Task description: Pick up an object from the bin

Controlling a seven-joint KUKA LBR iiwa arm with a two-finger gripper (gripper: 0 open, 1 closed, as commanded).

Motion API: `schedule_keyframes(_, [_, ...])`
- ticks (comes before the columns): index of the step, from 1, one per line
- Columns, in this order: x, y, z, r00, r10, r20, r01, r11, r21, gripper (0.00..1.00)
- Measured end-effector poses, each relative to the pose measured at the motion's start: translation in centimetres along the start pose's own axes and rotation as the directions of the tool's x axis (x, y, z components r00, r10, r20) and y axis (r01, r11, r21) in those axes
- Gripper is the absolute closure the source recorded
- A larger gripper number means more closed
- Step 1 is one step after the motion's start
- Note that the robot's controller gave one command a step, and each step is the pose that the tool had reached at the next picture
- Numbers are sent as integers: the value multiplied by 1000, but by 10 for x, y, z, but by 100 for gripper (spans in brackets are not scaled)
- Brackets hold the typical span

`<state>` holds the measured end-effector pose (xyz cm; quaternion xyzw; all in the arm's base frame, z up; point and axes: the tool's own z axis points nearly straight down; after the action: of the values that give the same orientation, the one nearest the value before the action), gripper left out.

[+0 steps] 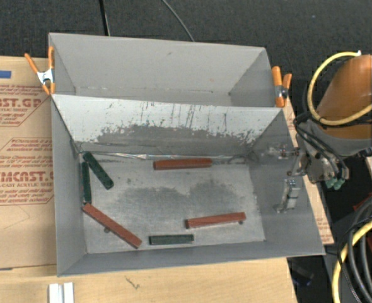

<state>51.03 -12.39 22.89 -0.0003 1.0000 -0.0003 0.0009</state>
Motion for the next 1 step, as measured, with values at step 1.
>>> schedule_keyframes(1, [0,0,0,1000,0,0,0,1000,0,0])
